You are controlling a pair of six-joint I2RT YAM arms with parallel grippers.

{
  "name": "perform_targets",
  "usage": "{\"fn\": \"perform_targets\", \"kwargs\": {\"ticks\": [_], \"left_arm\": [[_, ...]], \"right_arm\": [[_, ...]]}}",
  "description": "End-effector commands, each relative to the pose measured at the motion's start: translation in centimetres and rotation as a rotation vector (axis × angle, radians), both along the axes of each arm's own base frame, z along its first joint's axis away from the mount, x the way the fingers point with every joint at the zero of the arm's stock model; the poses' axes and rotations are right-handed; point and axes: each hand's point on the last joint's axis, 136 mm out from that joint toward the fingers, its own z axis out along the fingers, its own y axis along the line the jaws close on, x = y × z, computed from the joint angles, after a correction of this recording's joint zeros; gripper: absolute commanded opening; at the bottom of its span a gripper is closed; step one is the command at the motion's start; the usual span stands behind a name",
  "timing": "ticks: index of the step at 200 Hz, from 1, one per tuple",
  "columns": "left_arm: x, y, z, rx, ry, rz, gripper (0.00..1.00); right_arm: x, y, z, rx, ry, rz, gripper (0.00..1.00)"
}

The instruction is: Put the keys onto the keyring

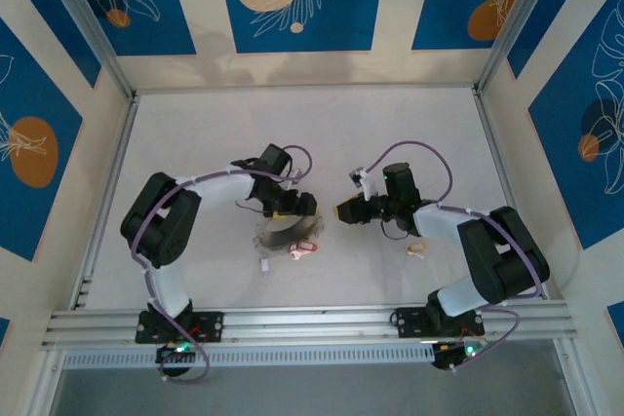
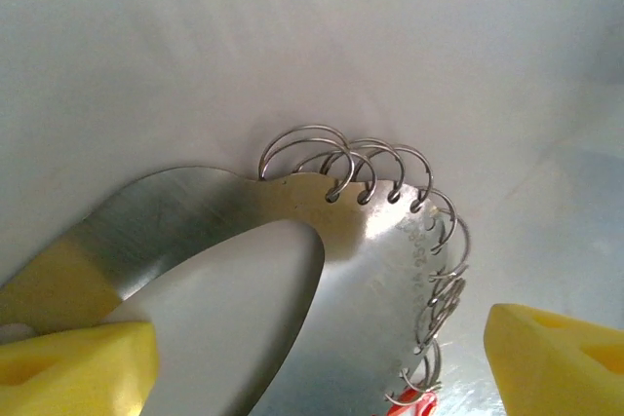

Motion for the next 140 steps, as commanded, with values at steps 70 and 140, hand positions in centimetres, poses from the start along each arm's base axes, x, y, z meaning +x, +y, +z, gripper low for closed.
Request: {"fn": "perform_targets", "kwargs": {"ticks": [70,140], "left_arm": [[1.5,-4.5,10.8,-0.287,-0.364,-0.264,0.9],[2.7,7.2,16.2,-0.028,-0.44,-0.036,0.95]], "right_arm": [[-4.0,0.7,-1.1,-0.08,0.159,0.042,0.34],[-5.6,2.4,-2.1,-0.152,0.315,0.073,0.35]]}}
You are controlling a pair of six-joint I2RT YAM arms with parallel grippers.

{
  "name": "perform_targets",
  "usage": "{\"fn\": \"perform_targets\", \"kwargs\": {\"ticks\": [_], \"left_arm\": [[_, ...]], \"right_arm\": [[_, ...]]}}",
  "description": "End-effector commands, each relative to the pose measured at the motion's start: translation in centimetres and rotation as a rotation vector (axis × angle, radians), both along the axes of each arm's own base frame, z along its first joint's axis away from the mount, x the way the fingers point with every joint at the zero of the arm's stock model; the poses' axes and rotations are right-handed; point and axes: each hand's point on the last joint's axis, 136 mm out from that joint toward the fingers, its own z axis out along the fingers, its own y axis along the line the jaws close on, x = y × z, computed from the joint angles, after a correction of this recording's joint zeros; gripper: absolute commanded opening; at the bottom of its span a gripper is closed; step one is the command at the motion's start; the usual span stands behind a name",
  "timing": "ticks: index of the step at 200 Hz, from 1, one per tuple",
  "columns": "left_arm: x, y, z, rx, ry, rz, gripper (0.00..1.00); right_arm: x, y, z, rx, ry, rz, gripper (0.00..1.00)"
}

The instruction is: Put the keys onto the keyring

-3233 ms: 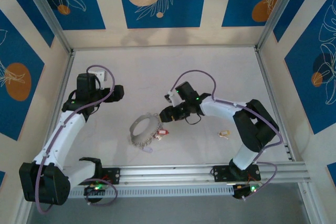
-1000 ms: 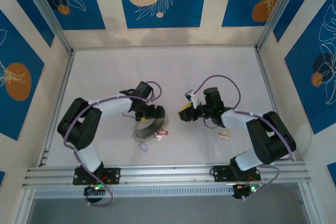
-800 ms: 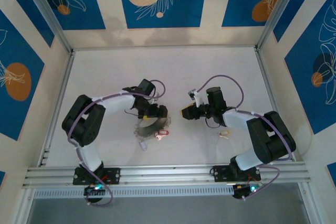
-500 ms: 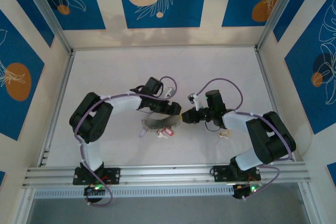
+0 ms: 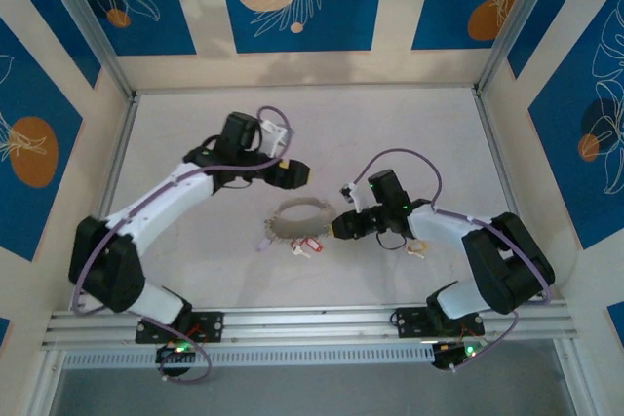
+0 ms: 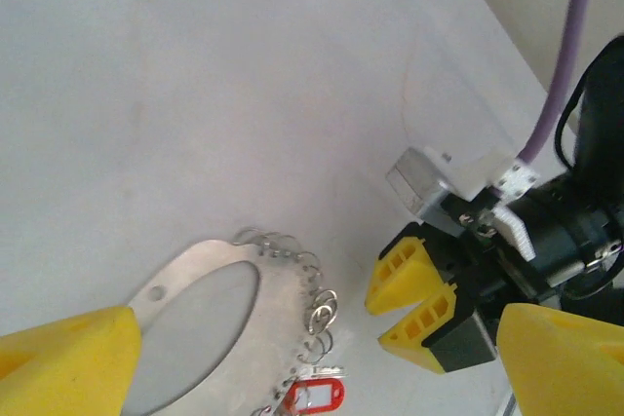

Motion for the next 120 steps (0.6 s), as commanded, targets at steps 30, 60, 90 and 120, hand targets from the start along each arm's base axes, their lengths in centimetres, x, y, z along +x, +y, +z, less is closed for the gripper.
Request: {"fn": "perform_targets", "kwargs": {"ticks": [30,60,90,120], "left_arm": [[1.4,8.2,-2.4,0.288,-0.017,0.232,0.95],[1.9,9.7,-2.9,0.305,-0.081,0.315,0.95],[1.9,10.8,-2.4,0.336,-0.125,0.349,0.96],[1.8,11.1,-2.3,0.345,-0.137,0.353,0.96]], "right_arm": [[-0.2,1.6,-1.8,-0.225,-0.08,0.122,0.34],[-0.5,3.9,0.4,-0.183,-0.364,0.284,0.34],[-1.6,5.0,3.9,-0.065,-0.809,0.445,0.35],[-3.0,3.6,5.4,-0.109,-1.151,0.635,0.34]]}}
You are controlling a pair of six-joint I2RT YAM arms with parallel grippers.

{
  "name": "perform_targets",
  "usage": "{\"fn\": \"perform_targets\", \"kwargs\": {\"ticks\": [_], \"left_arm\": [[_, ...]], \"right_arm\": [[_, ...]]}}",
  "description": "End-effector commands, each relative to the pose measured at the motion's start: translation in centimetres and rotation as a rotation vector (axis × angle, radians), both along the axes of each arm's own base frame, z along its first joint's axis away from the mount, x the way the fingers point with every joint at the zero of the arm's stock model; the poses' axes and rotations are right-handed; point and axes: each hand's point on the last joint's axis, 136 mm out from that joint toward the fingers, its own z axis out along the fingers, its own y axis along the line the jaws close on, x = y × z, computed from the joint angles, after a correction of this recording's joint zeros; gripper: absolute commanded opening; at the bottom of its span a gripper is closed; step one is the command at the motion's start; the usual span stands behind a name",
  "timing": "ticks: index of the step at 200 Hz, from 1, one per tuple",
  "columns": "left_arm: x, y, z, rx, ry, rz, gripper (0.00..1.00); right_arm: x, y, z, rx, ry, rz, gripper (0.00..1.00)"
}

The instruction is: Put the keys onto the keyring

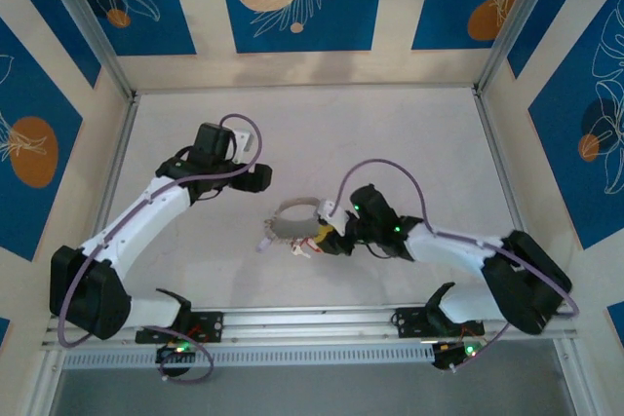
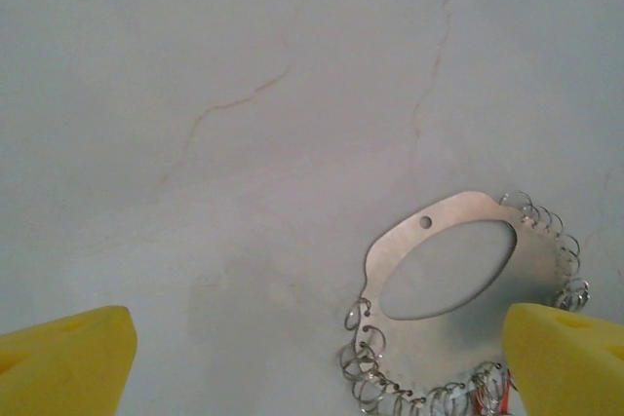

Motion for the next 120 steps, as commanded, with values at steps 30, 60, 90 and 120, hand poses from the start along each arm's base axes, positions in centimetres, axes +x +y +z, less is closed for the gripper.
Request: {"fn": "perform_targets", "kwargs": {"ticks": [30,60,90,120], "left_arm": [[0.7,0.8,0.6,0.034,-0.046,0.011,0.97],[0.5,0.5,0.1,0.025,-0.025,0.007,0.96],[0.5,0.3,0.0,0.018,-0.014,-0.001,0.96],[0.4,0.3,-0.1,0.017,-0.01,-0.001,0.96]], "right_arm": [[0.8,-1.8,0.0,-0.184,-0.517,0.222,0.34],[0.8,-2.6,-4.0,-0.315,-0.498,0.254,0.37],[2.1,-2.1,-5.9,-0.387,-0.484,0.249,0.36],[3.7,-1.8,-6.5,-0.409,-0.507,0.207,0.37]]}}
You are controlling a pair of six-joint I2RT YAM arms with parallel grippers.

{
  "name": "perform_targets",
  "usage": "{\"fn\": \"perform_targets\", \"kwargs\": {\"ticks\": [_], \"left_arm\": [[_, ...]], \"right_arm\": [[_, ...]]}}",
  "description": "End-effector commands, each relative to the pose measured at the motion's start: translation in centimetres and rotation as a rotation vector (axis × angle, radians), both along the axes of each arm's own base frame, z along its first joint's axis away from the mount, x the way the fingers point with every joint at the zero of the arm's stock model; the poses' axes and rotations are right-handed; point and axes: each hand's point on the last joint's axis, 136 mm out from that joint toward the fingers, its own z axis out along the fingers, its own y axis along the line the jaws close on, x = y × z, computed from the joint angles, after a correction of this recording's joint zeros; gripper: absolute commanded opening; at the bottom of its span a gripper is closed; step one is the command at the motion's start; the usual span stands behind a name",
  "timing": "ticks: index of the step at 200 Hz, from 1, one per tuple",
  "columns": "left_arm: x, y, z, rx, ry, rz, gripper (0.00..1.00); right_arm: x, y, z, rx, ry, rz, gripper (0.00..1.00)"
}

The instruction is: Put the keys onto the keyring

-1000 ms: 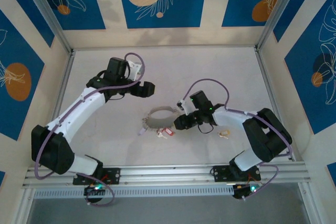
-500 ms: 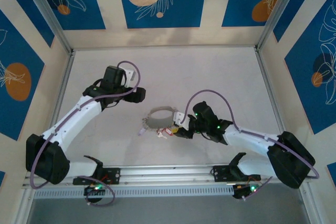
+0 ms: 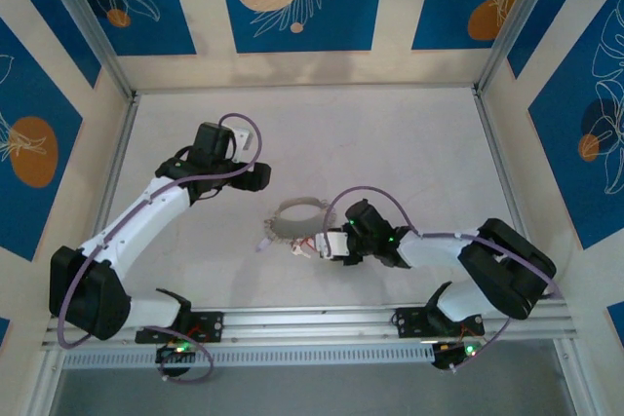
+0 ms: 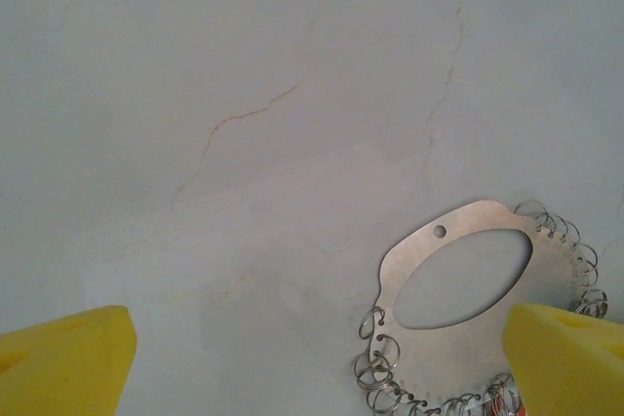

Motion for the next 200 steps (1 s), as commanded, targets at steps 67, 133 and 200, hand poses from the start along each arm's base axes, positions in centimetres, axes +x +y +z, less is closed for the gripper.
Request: {"fn": "perform_targets", "kwargs": {"ticks": [67,133,200], "left_arm": [[0.2,0.1,-0.6,0.018,0.013,-0.007,0.96],[0.3,0.1,-1.0,0.027,0.028,-0.01,0.96],[0.4,0.2,-1.3,0.037,0.031,-0.008,0.96]], "right_arm": [[3.8,0.4,-0.5,-0.005,-0.114,-0.1,0.32],[4.9,-0.3,0.5,0.035,-0.17,-0.156,0.23],[3.7,1.0,1.0,0.101,-0.079,-0.095,0.17]]}}
